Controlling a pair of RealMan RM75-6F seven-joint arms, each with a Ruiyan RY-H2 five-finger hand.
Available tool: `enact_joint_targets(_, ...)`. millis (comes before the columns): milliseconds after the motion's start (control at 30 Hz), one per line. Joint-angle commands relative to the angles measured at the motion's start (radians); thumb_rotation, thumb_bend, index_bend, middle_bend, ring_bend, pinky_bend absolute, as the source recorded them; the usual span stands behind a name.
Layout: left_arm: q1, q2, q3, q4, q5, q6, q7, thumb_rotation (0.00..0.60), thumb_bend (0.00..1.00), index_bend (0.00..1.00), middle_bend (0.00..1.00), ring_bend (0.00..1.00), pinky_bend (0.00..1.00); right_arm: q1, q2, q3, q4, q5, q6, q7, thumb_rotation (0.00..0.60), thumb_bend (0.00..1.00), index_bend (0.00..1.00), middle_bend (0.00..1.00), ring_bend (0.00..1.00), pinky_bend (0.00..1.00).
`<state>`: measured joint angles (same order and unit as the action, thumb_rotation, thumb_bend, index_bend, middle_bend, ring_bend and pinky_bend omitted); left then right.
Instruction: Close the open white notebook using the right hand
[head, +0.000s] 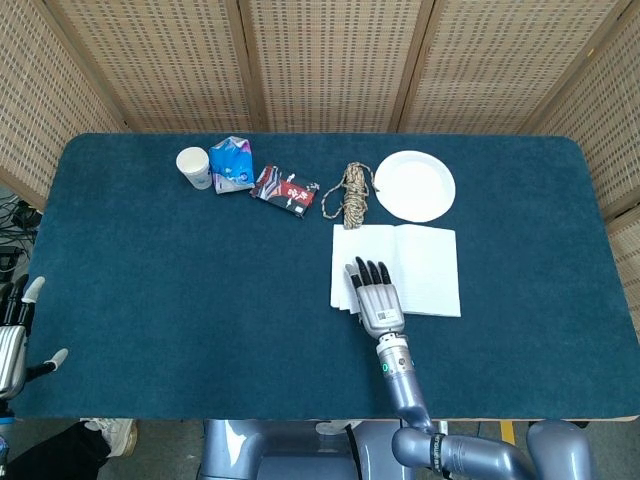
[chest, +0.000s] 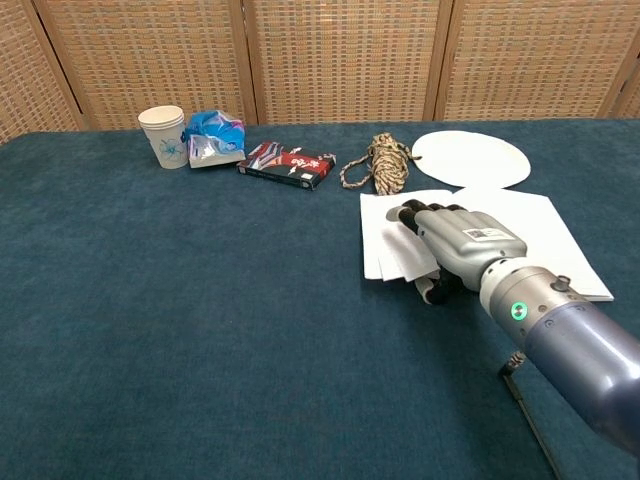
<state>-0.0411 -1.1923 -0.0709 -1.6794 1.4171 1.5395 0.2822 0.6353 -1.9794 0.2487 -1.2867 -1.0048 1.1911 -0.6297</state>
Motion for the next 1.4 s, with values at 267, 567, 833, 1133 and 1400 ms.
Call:
enact_joint_targets(267, 0.0, -0.006, 0.004, 0.003, 0.01, 0.006, 0.002, 0.6, 0.07, 0.0, 0.0, 0.0, 0.0, -0.039, 0.01, 0.038, -0.055, 0.035, 0.015, 0.074, 0.6, 0.7, 0.03, 0.0, 0.0, 0.0)
enact_joint_targets(567, 0.002, -0.006, 0.008, -0.005, 0.02, 0.012, 0.006, 0.6, 0.07, 0.0, 0.0, 0.0, 0.0, -0.071, 0.05, 0.076, -0.141, 0.074, 0.042, 0.111, 0.6, 0.67, 0.03, 0.0, 0.0, 0.0)
enact_joint_targets(833, 0.009, -0.002, 0.015, -0.016, 0.039, 0.027, 0.007, 0.6, 0.07, 0.0, 0.0, 0.0, 0.0, -0.088, 0.077, 0.082, -0.182, 0.104, 0.044, 0.125, 0.6, 0.66, 0.05, 0.0, 0.0, 0.0)
enact_joint_targets(1133, 0.015, 0.002, 0.021, -0.034, 0.064, 0.046, 0.014, 0.6, 0.07, 0.0, 0.0, 0.0, 0.0, -0.101, 0.103, 0.093, -0.227, 0.108, 0.065, 0.149, 0.6, 0.67, 0.26, 0.0, 0.0, 0.0)
enact_joint_targets(1400, 0.02, 0.002, 0.027, -0.044, 0.08, 0.055, 0.025, 0.6, 0.07, 0.0, 0.0, 0.0, 0.0, -0.112, 0.132, 0.11, -0.266, 0.127, 0.083, 0.164, 0.6, 0.69, 0.35, 0.0, 0.0, 0.0)
